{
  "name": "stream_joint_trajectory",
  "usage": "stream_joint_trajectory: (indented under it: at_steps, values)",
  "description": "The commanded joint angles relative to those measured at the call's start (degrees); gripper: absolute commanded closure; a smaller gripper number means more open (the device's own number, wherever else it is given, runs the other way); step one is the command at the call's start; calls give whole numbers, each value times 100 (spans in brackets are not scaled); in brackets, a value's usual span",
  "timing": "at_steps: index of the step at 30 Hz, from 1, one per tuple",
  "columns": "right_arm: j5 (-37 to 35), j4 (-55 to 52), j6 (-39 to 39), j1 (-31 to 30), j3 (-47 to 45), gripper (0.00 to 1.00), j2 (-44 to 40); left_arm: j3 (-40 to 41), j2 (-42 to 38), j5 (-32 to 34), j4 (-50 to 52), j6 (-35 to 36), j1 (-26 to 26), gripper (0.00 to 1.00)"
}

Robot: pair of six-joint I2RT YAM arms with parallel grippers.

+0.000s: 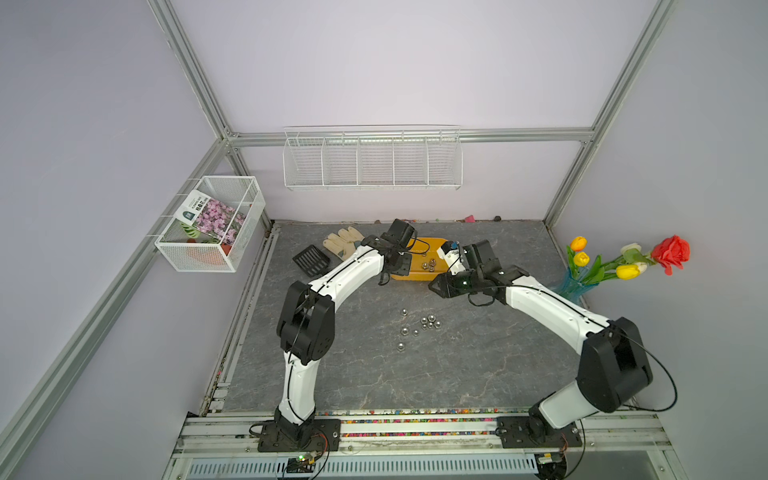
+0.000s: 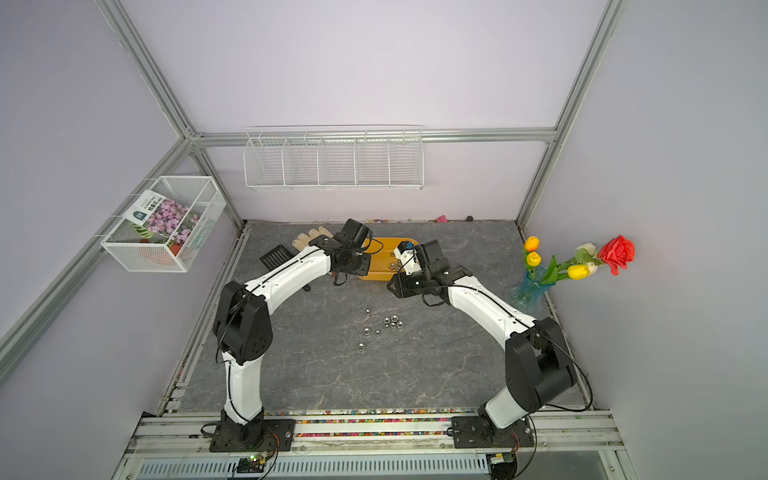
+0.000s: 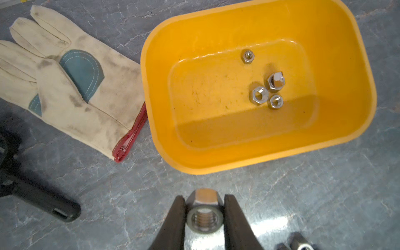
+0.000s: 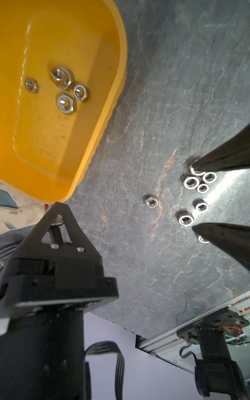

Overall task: Put the nuts on the desktop into the storage box
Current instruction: Place the nut in the storage box.

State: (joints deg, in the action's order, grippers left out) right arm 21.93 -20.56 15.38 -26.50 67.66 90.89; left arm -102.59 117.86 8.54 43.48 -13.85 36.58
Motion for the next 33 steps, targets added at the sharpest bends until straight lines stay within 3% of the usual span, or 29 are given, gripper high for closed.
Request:
stream_joint_trajectory:
  at_steps: [1, 15, 26, 33]
  values:
    - [-167, 184, -26, 88, 191, 58, 285, -346, 374, -18, -3, 190, -104, 87]
    - [-163, 526, 95, 101, 512, 59, 1100, -779, 1166, -253, -823, 376, -256, 87]
    - [-137, 527, 123, 100, 502, 59, 1233, -1867, 2262, -353, -297, 497, -283, 87]
    - [-155, 493, 97, 98, 520, 59, 1226, -2121, 2478, -326, -165, 534, -292, 86]
